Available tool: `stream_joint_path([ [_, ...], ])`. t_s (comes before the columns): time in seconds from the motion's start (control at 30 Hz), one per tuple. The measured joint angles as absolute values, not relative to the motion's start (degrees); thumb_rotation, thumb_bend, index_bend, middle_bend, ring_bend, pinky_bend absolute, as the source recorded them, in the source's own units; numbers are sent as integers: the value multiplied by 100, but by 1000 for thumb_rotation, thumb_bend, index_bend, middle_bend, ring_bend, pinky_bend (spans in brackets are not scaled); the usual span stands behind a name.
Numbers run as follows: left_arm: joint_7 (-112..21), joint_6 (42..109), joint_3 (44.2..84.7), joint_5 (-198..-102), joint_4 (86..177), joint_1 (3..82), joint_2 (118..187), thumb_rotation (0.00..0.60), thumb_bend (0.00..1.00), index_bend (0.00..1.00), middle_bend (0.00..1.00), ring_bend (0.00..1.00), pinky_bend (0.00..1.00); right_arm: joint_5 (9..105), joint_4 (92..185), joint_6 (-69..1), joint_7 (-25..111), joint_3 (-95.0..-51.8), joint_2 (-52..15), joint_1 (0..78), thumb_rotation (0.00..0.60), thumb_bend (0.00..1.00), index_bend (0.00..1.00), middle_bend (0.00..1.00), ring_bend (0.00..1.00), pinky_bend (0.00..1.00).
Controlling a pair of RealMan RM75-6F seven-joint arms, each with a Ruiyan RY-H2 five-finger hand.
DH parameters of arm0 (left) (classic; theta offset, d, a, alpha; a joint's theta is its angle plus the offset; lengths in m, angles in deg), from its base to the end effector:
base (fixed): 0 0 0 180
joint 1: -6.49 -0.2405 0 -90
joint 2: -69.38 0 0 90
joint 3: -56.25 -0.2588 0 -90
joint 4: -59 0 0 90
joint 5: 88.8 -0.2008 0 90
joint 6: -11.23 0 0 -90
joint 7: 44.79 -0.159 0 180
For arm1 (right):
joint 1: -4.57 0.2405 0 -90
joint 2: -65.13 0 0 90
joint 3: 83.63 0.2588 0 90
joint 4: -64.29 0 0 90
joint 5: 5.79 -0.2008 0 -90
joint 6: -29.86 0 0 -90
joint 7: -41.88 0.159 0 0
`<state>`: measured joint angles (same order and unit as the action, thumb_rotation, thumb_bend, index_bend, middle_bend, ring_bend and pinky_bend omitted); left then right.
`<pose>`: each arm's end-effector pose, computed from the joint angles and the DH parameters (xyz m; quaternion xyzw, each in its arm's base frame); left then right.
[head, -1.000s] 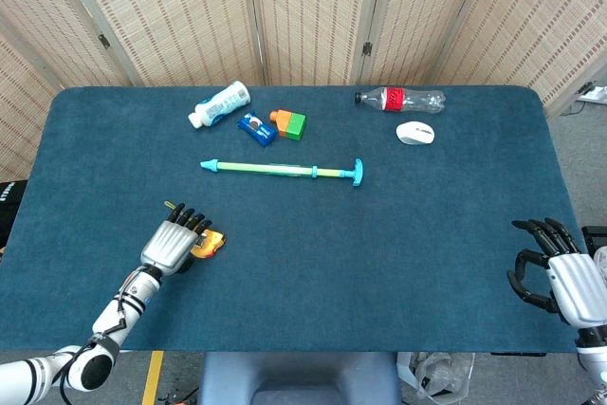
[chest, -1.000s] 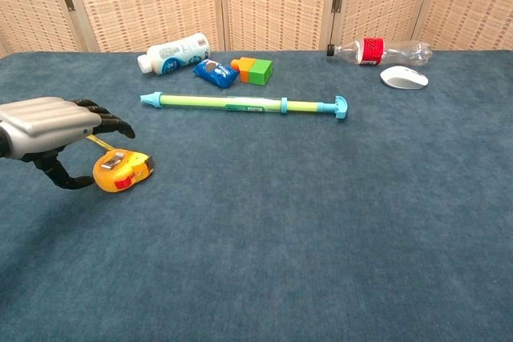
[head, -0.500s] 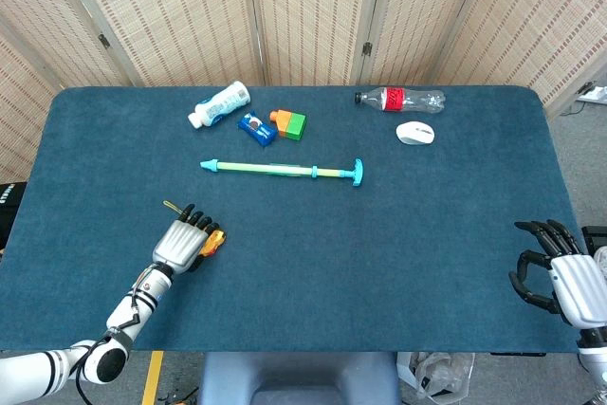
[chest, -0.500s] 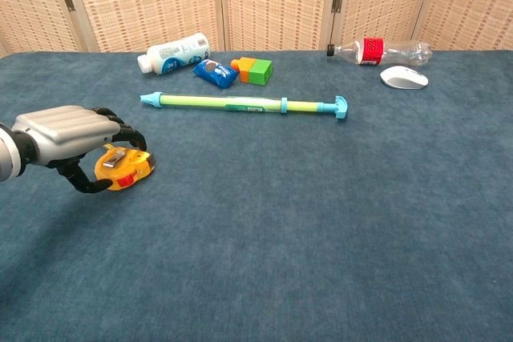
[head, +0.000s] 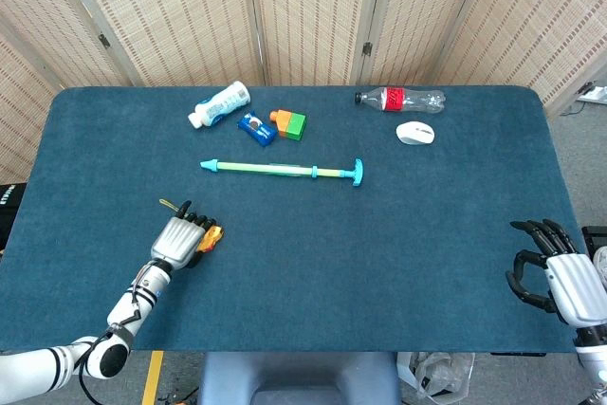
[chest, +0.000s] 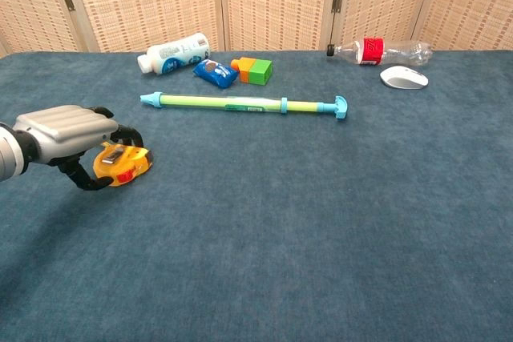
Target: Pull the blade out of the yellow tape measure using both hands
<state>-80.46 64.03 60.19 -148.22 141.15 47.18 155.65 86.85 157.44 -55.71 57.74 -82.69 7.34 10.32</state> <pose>-0.2048 0.3454 -0.0125 -0.8030 -0.2941 -0.2213 0.4687 -0.2969 -0.1925 0.1909 0.5997 -0.4223 0.4508 0.5087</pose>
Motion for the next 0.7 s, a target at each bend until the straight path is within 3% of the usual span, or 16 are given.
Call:
stream_joint_path([
  [0.37, -7593, 6679, 6138, -15161, 14271, 4674, 15353, 600, 436, 474, 522, 389, 99, 8903, 16034, -5298, 5759, -8236, 822, 1327, 600, 461, 246, 205, 132, 84],
  [0.7, -7383, 6992, 6335, -15262, 15488, 4588, 14719, 600, 436, 472, 533, 398, 102, 8989, 16696, -4174, 5724, -7955, 935, 2277, 600, 460, 294, 205, 131, 84],
])
